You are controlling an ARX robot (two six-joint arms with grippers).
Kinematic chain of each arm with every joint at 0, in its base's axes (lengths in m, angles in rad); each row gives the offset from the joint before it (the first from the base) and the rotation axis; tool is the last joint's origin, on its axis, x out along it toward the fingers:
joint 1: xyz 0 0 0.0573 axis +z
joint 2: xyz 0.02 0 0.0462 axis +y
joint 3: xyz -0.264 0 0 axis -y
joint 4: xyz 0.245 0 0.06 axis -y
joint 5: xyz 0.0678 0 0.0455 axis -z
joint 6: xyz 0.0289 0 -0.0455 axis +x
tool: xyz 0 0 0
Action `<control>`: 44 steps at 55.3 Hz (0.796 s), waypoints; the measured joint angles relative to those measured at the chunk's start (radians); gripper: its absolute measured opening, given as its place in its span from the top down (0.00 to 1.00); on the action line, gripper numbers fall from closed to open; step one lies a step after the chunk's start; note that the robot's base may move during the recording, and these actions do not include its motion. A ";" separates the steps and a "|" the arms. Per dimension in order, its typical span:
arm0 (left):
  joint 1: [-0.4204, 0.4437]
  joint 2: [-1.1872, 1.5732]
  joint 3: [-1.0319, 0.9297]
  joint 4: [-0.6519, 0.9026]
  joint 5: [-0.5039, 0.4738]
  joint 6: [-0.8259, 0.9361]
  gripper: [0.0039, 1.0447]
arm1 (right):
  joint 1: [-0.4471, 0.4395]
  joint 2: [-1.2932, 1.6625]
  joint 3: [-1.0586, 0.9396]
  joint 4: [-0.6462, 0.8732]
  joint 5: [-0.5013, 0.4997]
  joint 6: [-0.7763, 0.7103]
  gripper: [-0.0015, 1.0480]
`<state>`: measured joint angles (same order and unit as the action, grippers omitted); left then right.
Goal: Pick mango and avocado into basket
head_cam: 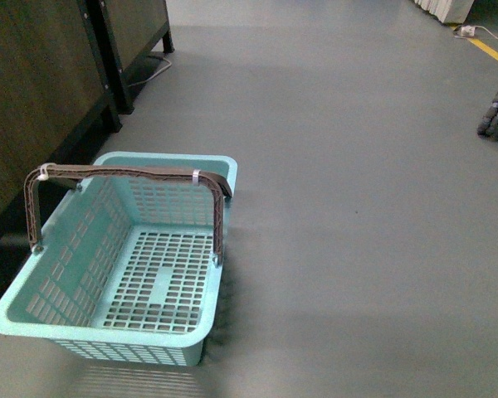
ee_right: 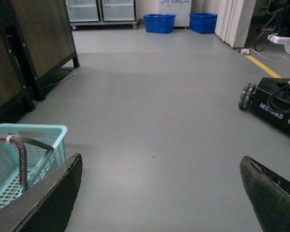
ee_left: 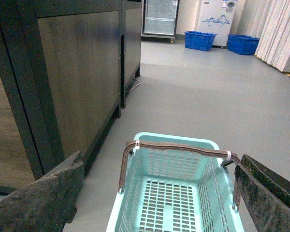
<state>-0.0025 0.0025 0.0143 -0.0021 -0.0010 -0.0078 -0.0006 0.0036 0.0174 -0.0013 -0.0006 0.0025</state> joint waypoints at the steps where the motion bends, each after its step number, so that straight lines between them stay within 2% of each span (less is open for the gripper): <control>1: 0.000 0.000 0.000 0.000 0.000 0.000 0.08 | 0.000 0.000 0.000 0.000 0.000 0.000 0.08; 30: -0.003 0.003 0.001 -0.005 -0.015 -0.014 0.08 | 0.000 0.000 0.000 0.000 0.000 0.000 0.08; 34: -0.053 0.105 0.056 -0.142 -0.199 -0.206 0.08 | 0.000 0.000 0.000 0.000 0.000 0.000 0.08; 36: -0.047 0.199 0.073 -0.148 -0.258 -0.353 0.08 | 0.000 0.000 0.000 0.000 0.000 0.000 0.08; 40: -0.022 0.359 0.088 -0.072 -0.260 -0.603 0.08 | 0.000 0.000 0.000 0.000 0.000 0.000 0.08; 43: -0.010 0.550 0.118 0.077 -0.230 -0.825 0.08 | 0.000 0.000 0.000 0.000 0.000 0.000 0.08; 44: -0.008 0.575 0.122 0.098 -0.224 -0.847 0.08 | 0.000 0.000 0.000 0.000 0.000 0.000 0.08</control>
<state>-0.0109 0.5777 0.1368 0.0959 -0.2245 -0.8547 -0.0002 0.0036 0.0174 -0.0013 -0.0002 0.0025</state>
